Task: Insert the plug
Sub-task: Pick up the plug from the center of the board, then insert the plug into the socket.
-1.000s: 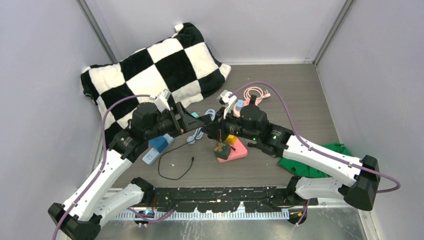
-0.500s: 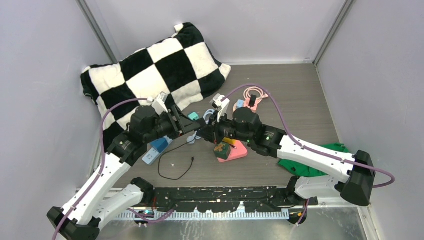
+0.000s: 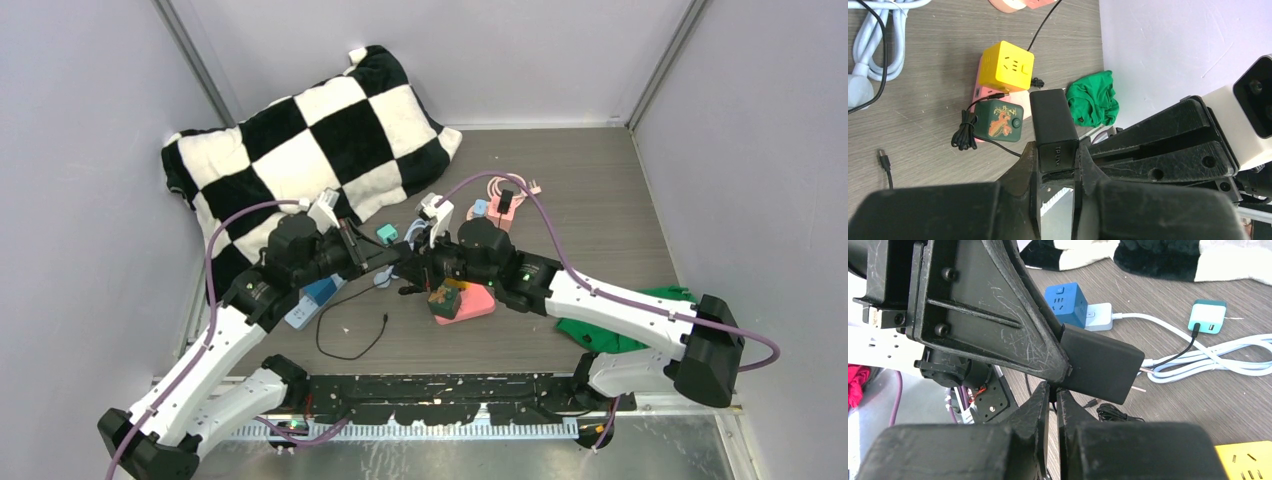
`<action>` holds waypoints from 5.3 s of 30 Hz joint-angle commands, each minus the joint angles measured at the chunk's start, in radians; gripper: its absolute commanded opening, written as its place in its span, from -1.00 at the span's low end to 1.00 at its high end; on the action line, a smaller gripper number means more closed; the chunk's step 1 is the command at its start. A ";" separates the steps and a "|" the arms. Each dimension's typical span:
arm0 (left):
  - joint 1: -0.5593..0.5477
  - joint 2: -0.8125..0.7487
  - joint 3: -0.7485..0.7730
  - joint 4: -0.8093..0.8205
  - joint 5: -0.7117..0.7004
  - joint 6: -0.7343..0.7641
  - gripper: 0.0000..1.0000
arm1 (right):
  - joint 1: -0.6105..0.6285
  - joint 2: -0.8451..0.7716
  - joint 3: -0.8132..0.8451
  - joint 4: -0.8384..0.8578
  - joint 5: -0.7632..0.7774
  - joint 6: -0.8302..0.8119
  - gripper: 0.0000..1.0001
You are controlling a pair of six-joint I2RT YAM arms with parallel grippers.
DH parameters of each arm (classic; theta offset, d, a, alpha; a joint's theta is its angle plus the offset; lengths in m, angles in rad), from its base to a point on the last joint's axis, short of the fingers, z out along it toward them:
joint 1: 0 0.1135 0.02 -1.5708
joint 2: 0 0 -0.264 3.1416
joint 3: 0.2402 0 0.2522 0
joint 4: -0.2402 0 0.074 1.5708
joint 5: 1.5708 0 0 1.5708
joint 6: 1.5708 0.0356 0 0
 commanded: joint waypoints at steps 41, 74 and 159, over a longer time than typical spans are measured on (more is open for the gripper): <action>0.198 0.105 0.169 -0.775 -0.792 -1.338 -0.99 | 0.006 -0.295 -0.149 -0.050 0.267 0.047 0.99; 0.290 0.123 0.133 -0.712 -0.635 -1.635 -0.99 | 0.007 -0.253 -0.145 -0.120 0.293 0.025 0.99; 0.400 0.255 0.282 -0.760 -0.152 1.569 -0.99 | 0.006 -0.275 -0.146 -0.232 0.205 0.001 0.99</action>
